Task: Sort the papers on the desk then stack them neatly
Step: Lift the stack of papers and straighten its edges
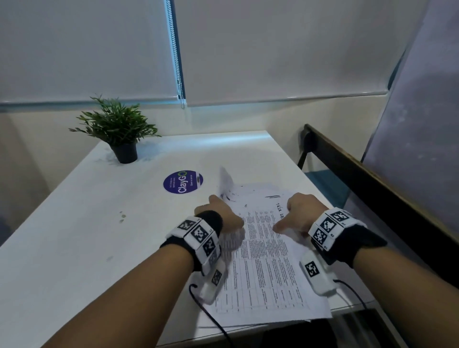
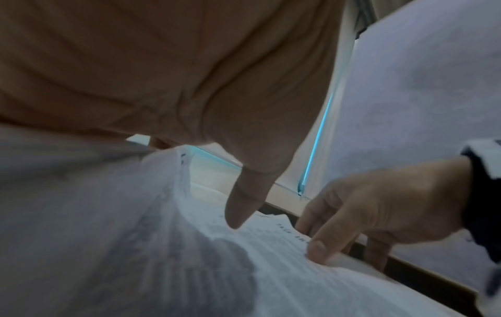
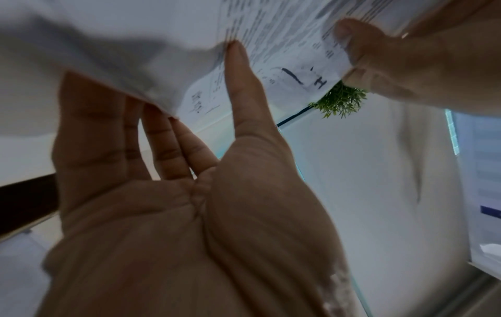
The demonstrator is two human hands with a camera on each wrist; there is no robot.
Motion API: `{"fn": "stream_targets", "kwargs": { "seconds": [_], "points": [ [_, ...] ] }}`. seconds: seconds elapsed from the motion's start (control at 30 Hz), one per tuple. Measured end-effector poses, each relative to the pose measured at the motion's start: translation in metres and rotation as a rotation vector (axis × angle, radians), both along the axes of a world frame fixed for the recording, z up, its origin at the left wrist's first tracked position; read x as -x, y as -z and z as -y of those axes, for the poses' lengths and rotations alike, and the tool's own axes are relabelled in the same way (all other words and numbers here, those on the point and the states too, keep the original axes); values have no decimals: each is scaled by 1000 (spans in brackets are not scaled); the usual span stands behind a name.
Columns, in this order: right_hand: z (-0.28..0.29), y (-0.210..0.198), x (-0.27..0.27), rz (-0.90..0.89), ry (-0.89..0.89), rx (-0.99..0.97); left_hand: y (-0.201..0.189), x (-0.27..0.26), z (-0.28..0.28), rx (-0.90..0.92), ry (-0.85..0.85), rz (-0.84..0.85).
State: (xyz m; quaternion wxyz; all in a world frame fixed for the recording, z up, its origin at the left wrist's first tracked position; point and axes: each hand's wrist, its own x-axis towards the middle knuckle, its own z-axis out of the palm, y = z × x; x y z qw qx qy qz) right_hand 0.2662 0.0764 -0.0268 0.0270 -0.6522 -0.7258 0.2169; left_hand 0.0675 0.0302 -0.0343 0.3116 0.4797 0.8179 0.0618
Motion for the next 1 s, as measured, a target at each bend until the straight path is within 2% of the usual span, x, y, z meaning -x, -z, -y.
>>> {"fn": "stream_targets", "kwargs": {
  "seconds": [0.17, 0.53, 0.6, 0.67, 0.73, 0.77, 0.83, 0.9, 0.93, 1.0],
  "points": [
    [2, 1, -3, -7, 5, -17, -7, -20, -10, -36, 8, 111],
    [-4, 4, -12, -8, -13, 19, -25, -12, -3, -109, 7, 171],
    [-4, 5, -16, -39, -12, 33, -24, -1, -1, -183, 2, 236],
    [-6, 7, -24, -96, 0, 42, -25, 13, 5, -337, 11, 369],
    [-11, 6, -29, -190, 14, 31, -28, 27, 15, -537, 46, 467],
    [-14, 5, -29, -301, 16, 44, -31, 35, 20, -635, 70, 513],
    [-15, -2, -25, -610, -5, 74, -38, 51, 29, -790, 72, 629],
    [-16, -12, -14, -928, -42, 56, -50, 62, 34, -872, 70, 674],
    [-15, -20, -5, -1012, -103, 11, -57, 65, 36, -904, 80, 667],
    [-13, -41, 16, -1038, -129, -132, -73, 67, 40, -975, 104, 608]
  ]
}}
